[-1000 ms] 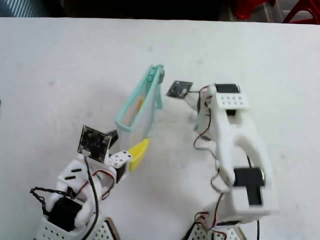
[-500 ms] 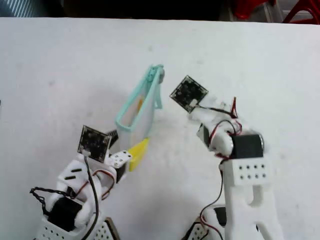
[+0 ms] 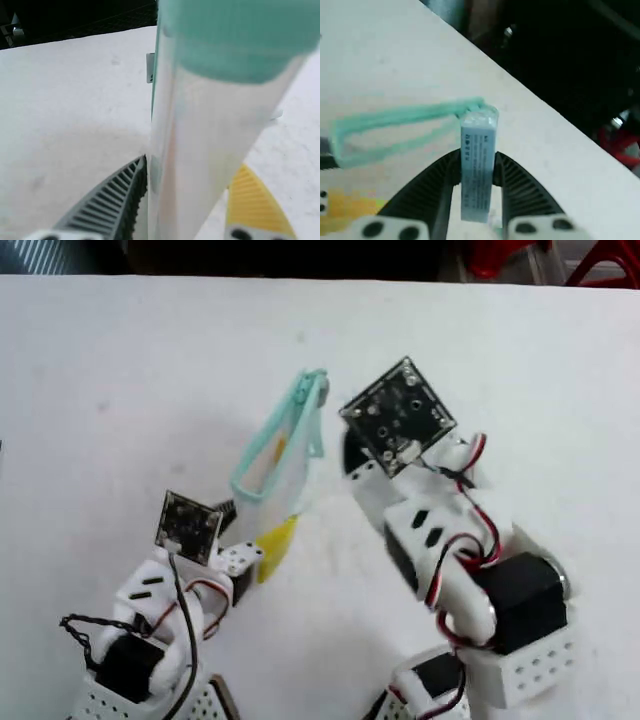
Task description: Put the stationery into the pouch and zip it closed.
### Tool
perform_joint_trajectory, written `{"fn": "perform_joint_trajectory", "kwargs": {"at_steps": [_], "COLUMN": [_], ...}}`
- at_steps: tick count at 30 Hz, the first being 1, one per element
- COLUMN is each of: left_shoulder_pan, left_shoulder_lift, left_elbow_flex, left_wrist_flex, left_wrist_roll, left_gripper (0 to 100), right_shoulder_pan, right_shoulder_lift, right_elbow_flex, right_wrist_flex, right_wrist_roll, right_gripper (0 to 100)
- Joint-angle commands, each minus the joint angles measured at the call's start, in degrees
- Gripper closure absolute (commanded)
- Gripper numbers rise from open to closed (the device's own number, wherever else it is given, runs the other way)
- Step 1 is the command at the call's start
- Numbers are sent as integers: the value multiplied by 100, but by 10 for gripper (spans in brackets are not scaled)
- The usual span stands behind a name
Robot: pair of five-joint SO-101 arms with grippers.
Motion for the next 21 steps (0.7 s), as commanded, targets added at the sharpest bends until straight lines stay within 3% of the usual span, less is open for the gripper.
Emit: {"fn": "perform_joint_trajectory", "kwargs": {"at_steps": [1, 4, 9, 21], "left_shoulder_pan": [75, 75, 40, 66], "left_shoulder_lift": [13, 13, 13, 13], "left_elbow_flex": [-44, -44, -53, -53], "left_wrist_flex": [-44, -44, -44, -53], "left_wrist_roll": [-62, -62, -62, -70], "left_gripper": [736, 736, 736, 736], "right_shoulder_pan": [-787, -1253, -1279, -1279], "right_shoulder_lift": [646, 1279, 1930, 1798], "right_elbow_flex": [-958, -1626, -2171, -1116], "right_wrist_flex": [4, -22, -163, -110], "right_wrist_roll": [-475, -607, -651, -642], "right_gripper": [981, 981, 981, 981]}}
